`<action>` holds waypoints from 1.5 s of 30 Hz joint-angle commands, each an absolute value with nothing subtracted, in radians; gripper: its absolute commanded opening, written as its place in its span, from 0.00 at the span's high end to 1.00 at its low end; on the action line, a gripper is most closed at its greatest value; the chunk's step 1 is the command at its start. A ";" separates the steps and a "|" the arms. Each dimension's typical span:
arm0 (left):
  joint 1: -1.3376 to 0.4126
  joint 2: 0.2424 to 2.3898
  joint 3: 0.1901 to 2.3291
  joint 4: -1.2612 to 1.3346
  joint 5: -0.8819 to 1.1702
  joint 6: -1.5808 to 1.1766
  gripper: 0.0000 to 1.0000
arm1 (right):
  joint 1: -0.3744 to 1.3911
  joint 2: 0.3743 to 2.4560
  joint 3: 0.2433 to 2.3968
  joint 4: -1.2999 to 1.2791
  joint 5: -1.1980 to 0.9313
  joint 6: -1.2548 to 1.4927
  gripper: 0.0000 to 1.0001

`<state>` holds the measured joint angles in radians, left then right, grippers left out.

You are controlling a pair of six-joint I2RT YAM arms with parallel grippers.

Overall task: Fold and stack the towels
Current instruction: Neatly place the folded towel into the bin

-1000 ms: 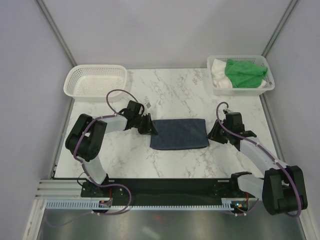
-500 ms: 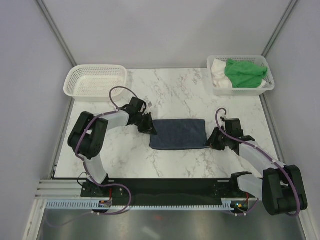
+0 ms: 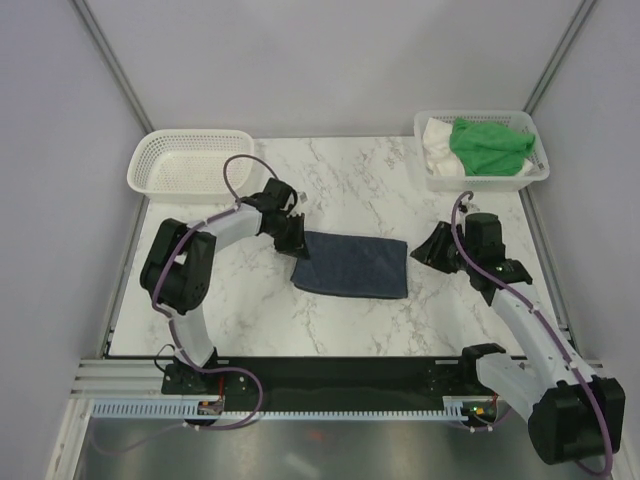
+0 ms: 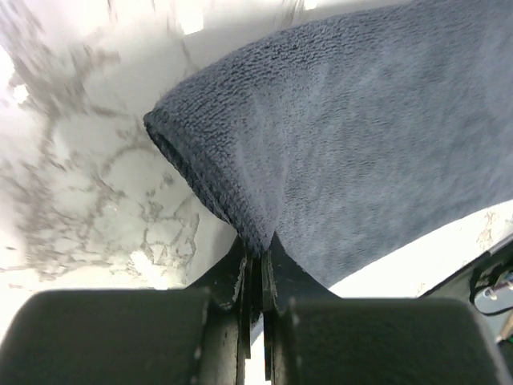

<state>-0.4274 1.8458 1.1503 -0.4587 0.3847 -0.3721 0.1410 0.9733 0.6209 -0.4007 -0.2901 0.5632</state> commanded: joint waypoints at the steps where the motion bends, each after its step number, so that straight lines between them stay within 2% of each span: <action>1: -0.423 1.877 1.264 -0.550 0.312 -0.290 0.98 | 0.138 0.919 0.710 -0.436 -0.278 0.597 0.58; 11: -0.422 1.999 1.497 -0.680 0.221 -0.250 0.98 | 0.138 0.914 0.801 -0.433 -0.239 0.588 0.57; 17: -0.413 2.111 1.542 -0.684 0.284 -0.189 0.97 | 0.140 0.913 0.810 -0.431 -0.227 0.561 0.57; 18: -0.413 2.123 1.543 -0.678 0.287 -0.180 0.93 | 0.138 0.911 0.810 -0.431 -0.227 0.558 0.57; 19: -0.413 2.123 1.545 -0.672 0.287 -0.167 0.82 | 0.140 0.905 0.810 -0.433 -0.224 0.557 0.57; 22: -0.413 2.105 1.539 -0.663 0.273 -0.153 0.61 | 0.140 0.893 0.811 -0.431 -0.218 0.554 0.56; 25: -0.410 2.085 1.529 -0.658 0.244 -0.140 0.50 | 0.140 0.885 0.811 -0.431 -0.221 0.554 0.56; 27: -0.405 2.077 1.516 -0.660 0.229 -0.133 0.47 | 0.140 0.884 0.811 -0.430 -0.221 0.555 0.56; 31: -0.405 2.048 1.468 -0.650 0.146 -0.126 0.46 | 0.140 0.876 0.811 -0.431 -0.224 0.548 0.56; 38: -0.411 2.056 1.396 -0.624 0.183 -0.156 0.44 | 0.140 0.864 0.799 -0.431 -0.230 0.552 0.56; 39: -0.411 2.054 1.384 -0.568 0.303 -0.185 0.45 | 0.140 0.861 0.801 -0.431 -0.229 0.549 0.56; 45: -0.417 2.098 1.355 -0.525 0.388 -0.235 0.51 | 0.138 0.853 0.811 -0.433 -0.229 0.549 0.56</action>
<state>-0.4042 2.0285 1.4036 -0.5320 0.3267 -0.2077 0.1410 0.8719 0.7712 -0.4355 -0.2340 0.5610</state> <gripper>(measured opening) 0.506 0.437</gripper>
